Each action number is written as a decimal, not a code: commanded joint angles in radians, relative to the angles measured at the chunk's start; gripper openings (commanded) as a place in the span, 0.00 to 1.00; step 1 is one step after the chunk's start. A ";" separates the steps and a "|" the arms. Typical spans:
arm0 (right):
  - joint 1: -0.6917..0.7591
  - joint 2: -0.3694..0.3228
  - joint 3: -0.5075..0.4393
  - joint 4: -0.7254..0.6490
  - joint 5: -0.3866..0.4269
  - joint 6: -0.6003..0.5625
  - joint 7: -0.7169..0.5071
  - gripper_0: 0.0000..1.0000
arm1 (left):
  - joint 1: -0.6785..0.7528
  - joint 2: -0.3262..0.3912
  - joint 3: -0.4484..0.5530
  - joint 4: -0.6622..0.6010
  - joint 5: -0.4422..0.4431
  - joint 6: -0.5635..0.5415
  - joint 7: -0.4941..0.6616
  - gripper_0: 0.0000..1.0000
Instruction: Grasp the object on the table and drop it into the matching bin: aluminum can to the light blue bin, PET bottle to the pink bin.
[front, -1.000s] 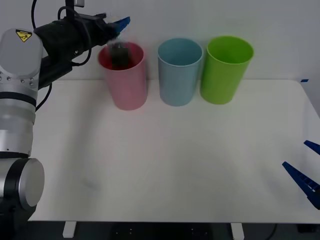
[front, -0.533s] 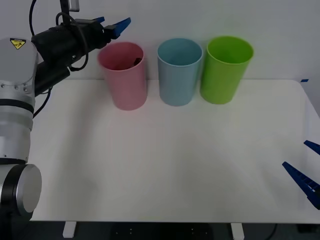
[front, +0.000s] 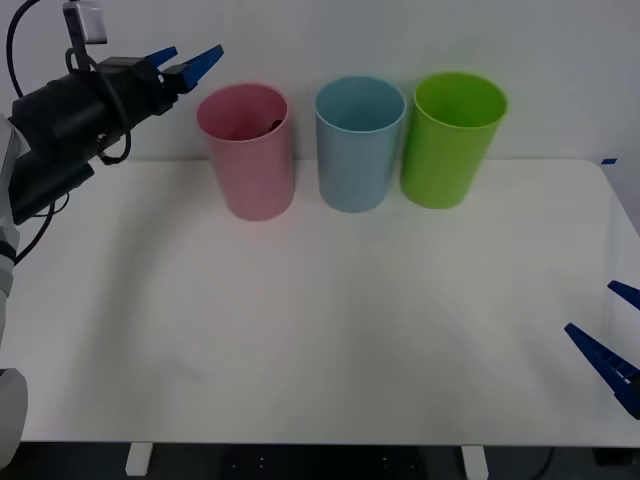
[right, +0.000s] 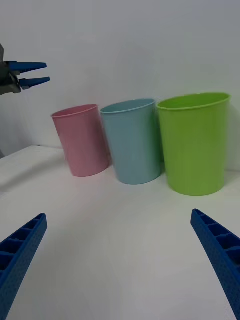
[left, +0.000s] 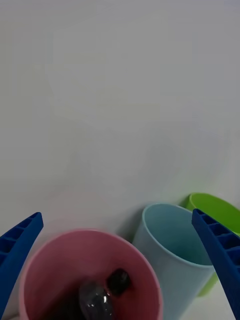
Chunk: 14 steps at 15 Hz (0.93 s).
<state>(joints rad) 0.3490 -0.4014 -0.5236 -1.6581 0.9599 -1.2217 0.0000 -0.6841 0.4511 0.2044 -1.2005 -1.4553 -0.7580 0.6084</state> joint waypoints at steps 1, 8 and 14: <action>0.000 0.000 0.000 0.000 0.000 0.000 0.000 1.00 | 0.067 0.043 0.000 -0.044 0.082 -0.009 -0.019 1.00; 0.000 0.000 0.000 0.000 0.000 0.000 0.000 1.00 | 0.244 0.130 0.027 -0.119 0.260 -0.017 -0.151 1.00; 0.000 0.000 0.000 0.000 0.000 0.000 0.000 1.00 | 0.428 0.136 0.138 -0.243 0.283 -0.055 -0.191 1.00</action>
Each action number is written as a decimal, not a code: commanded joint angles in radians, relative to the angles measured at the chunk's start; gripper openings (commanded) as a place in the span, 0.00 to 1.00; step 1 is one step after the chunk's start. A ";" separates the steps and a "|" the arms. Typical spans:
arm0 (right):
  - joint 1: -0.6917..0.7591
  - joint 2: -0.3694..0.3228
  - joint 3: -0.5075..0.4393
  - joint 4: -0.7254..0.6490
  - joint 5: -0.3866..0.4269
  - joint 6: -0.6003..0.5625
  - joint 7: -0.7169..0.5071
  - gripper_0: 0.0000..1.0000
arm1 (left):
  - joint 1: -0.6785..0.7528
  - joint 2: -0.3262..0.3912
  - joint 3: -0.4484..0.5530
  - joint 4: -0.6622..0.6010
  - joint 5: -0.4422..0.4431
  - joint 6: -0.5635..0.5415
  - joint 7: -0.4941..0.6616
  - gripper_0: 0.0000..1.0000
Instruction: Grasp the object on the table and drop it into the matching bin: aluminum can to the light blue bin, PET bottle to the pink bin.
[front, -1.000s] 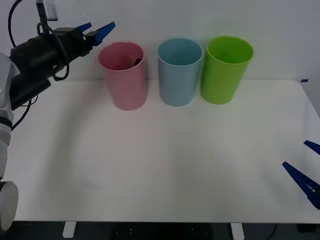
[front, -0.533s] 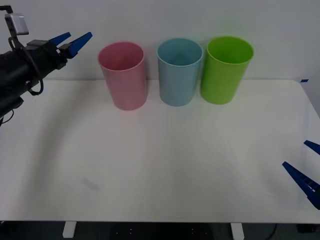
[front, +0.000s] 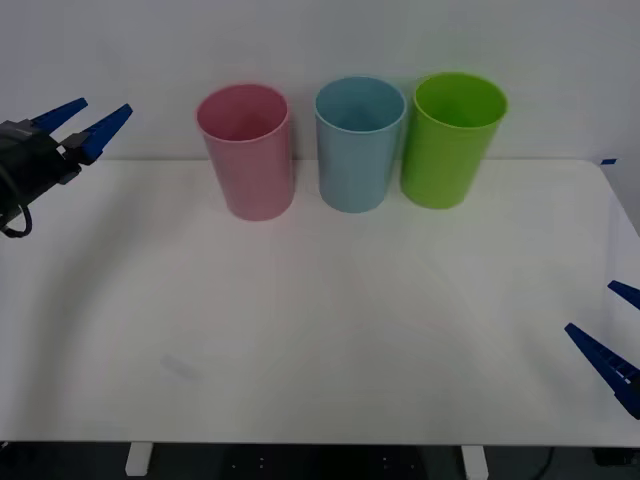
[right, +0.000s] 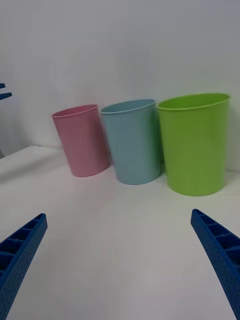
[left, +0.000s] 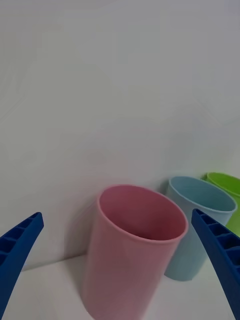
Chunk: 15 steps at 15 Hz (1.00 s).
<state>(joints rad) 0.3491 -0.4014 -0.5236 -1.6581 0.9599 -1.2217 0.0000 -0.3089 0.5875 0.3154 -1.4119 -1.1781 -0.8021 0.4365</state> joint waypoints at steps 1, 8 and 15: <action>0.000 0.000 0.000 0.000 0.000 0.000 0.000 1.00 | 0.073 0.000 0.039 -0.035 0.021 -0.023 -0.059 1.00; 0.000 0.000 0.000 0.000 0.000 0.000 0.000 1.00 | 0.195 0.003 0.136 -0.036 0.037 -0.147 -0.162 1.00; 0.000 0.000 0.000 0.000 0.000 0.000 0.000 1.00 | 0.330 0.003 0.195 -0.067 0.075 -0.252 -0.211 1.00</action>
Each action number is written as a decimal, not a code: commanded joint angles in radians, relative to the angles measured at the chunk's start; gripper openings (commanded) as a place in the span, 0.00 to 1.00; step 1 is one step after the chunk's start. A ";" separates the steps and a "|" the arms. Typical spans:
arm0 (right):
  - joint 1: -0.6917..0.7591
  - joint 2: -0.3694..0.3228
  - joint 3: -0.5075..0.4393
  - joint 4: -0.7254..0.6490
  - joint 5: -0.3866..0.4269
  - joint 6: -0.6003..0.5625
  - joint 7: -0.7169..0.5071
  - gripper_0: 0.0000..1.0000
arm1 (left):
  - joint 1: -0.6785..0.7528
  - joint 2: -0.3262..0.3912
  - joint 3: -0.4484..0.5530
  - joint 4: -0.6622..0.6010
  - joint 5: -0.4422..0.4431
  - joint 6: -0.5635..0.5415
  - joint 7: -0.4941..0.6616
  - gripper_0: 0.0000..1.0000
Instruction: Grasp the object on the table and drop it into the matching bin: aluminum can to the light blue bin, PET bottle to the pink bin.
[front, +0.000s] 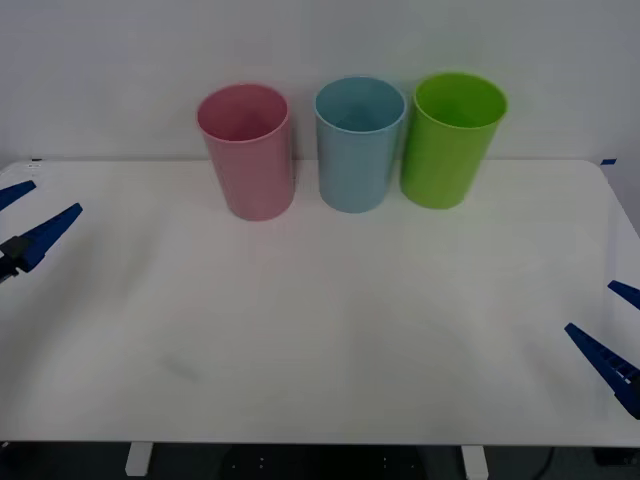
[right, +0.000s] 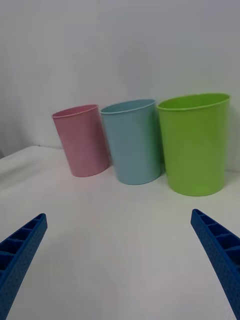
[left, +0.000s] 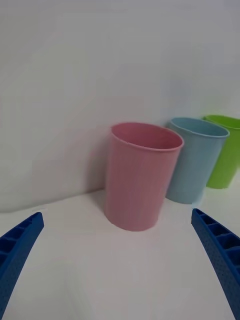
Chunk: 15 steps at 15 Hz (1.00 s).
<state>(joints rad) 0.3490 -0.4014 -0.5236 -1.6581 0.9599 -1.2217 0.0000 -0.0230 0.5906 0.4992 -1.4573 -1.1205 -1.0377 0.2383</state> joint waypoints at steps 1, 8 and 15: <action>0.000 0.000 0.000 0.000 0.000 0.000 0.000 1.00 | 0.077 0.000 0.018 -0.038 0.027 -0.025 -0.020 1.00; 0.000 0.000 0.000 0.000 0.000 0.000 0.000 1.00 | 0.229 0.000 0.041 -0.044 0.102 -0.097 -0.182 1.00; 0.000 0.000 0.000 0.000 0.000 0.000 0.000 1.00 | 0.281 0.000 0.004 -0.044 0.133 -0.102 -0.218 1.00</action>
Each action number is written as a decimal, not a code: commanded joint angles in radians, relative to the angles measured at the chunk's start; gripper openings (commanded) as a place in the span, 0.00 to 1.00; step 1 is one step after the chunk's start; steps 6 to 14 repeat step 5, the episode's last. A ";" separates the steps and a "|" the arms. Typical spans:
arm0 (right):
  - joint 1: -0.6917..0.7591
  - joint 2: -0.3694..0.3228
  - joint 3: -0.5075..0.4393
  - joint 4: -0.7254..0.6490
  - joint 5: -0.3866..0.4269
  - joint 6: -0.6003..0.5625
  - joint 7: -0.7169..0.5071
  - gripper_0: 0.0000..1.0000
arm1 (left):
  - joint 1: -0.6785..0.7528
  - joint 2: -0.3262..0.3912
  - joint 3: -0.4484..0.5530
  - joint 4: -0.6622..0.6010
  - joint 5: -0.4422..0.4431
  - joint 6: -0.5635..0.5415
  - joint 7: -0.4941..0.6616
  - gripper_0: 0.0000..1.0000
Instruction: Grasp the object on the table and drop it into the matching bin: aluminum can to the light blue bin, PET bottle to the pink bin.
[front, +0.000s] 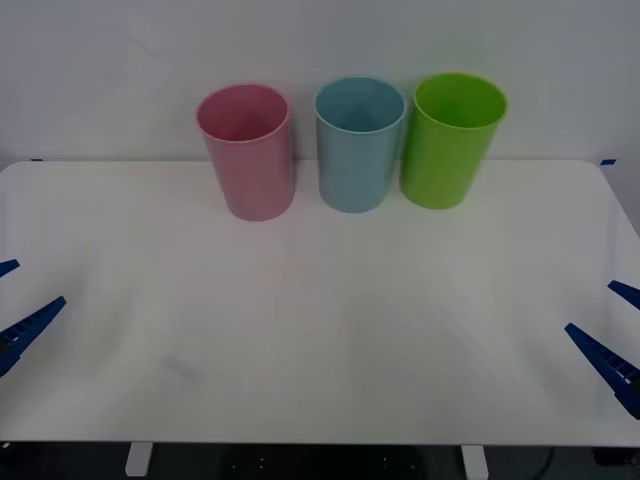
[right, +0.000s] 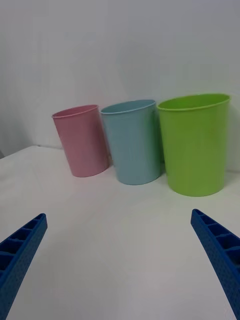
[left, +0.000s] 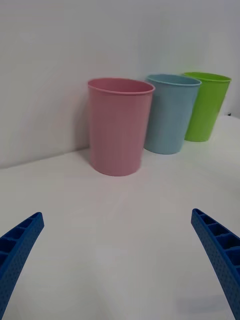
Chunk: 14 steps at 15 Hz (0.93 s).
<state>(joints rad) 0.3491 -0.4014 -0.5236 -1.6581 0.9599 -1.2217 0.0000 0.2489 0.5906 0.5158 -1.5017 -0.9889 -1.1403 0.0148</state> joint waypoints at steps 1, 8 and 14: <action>0.000 0.000 0.000 0.000 0.000 0.000 0.000 1.00 | 0.012 -0.002 -0.019 0.001 0.001 0.004 0.007 1.00; 0.000 0.000 0.000 0.000 0.000 0.000 0.000 1.00 | 0.012 -0.002 -0.019 0.001 0.001 0.004 0.007 1.00; 0.000 0.000 0.000 0.000 0.000 0.000 0.000 1.00 | 0.012 -0.002 -0.019 0.001 0.001 0.004 0.007 1.00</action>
